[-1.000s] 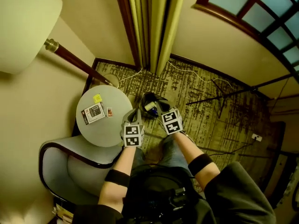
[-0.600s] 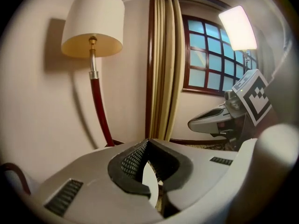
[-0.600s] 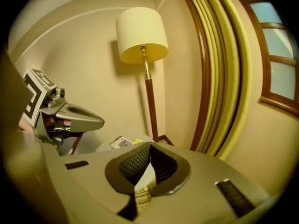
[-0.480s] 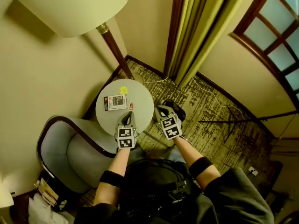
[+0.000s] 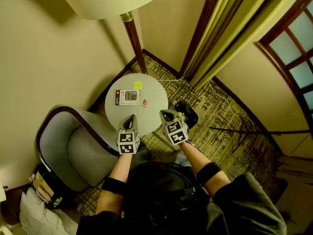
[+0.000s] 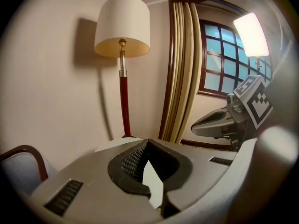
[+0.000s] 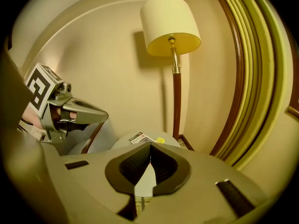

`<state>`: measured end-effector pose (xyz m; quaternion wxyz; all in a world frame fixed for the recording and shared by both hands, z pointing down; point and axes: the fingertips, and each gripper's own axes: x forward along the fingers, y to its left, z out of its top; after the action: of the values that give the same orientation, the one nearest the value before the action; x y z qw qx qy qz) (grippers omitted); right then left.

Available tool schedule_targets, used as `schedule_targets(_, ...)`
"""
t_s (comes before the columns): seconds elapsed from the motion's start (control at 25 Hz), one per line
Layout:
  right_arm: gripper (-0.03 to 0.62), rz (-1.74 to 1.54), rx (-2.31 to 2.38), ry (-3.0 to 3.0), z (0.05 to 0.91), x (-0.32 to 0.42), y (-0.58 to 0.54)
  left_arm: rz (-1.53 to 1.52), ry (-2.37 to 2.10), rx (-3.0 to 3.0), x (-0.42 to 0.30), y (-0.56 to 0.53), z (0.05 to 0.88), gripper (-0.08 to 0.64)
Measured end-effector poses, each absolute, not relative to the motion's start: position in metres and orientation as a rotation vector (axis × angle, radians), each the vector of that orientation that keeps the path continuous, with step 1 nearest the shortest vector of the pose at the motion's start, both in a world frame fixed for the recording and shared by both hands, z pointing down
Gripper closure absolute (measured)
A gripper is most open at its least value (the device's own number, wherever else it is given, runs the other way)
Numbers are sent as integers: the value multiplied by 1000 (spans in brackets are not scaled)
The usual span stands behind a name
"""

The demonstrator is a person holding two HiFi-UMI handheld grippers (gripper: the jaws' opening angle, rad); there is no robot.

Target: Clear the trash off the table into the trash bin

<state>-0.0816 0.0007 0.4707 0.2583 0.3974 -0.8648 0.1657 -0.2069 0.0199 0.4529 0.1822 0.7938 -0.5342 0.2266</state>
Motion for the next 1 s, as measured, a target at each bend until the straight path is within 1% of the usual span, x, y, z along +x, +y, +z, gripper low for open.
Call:
schedule_targets(0.36,591,452,979,-2300,501,-105,3,668,-1497,2230,-218,26,471,559)
schedule_targets(0.44,568,424,938,-2281,513,-112,0,660,-1481,2227,-217,23,472,559)
schedule_targets(0.8,546,282,740,-2192,592,-149,-40,667,-1471,2170,-237,-8,517,559)
schedule_targets(0.88,501,279,692,-2169,615,-155,-50,661,-1471,2151,-241,-18,530,559)
schedule_targets(1.0,410,289,614,-2137,652,-167,-62,656,-1464,2127,-246,-31,550,559)
